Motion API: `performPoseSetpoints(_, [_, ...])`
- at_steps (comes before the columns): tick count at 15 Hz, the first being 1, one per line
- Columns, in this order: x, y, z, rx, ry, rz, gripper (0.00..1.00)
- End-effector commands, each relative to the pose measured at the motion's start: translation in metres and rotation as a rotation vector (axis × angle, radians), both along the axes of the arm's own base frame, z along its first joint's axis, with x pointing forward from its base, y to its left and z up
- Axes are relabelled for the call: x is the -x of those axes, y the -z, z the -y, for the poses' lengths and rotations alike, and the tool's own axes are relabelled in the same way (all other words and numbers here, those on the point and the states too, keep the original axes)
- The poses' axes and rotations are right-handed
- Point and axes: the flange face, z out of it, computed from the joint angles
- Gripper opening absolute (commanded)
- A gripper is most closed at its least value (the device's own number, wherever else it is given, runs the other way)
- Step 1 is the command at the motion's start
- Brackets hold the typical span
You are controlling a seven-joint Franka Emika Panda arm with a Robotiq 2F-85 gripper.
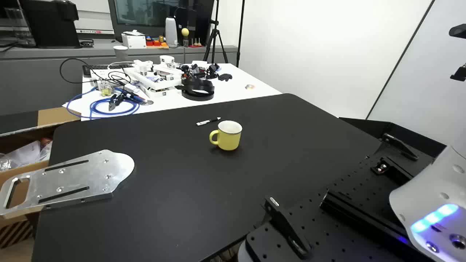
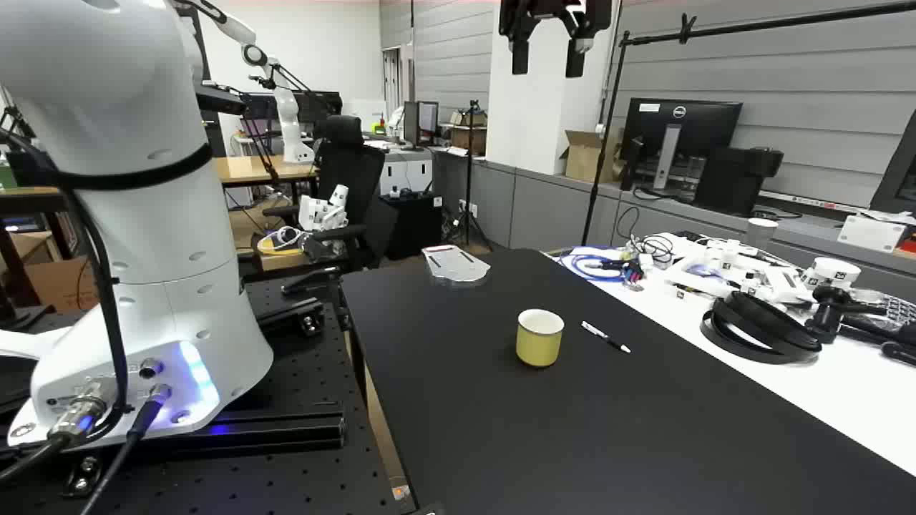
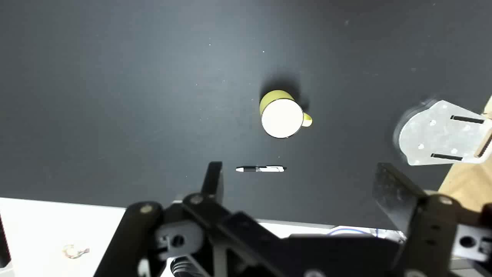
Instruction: Put the pen in the cup
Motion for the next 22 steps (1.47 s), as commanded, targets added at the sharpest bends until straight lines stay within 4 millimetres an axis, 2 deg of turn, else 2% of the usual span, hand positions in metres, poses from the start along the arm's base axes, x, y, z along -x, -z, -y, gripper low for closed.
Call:
performPoseSetpoints(1, [-0.0002, -0.0004, -0.0001, 0.000, 0.000, -0.001, 1.00])
performPoseSetpoints(19, [-0.0003, -0.0009, 0.0000, 0.000, 0.000, 0.002, 1.00])
performPoseSetpoints(22, [-0.0044, 0.0012, 0.0005, 0.027, -0.221, -0.020, 1.00])
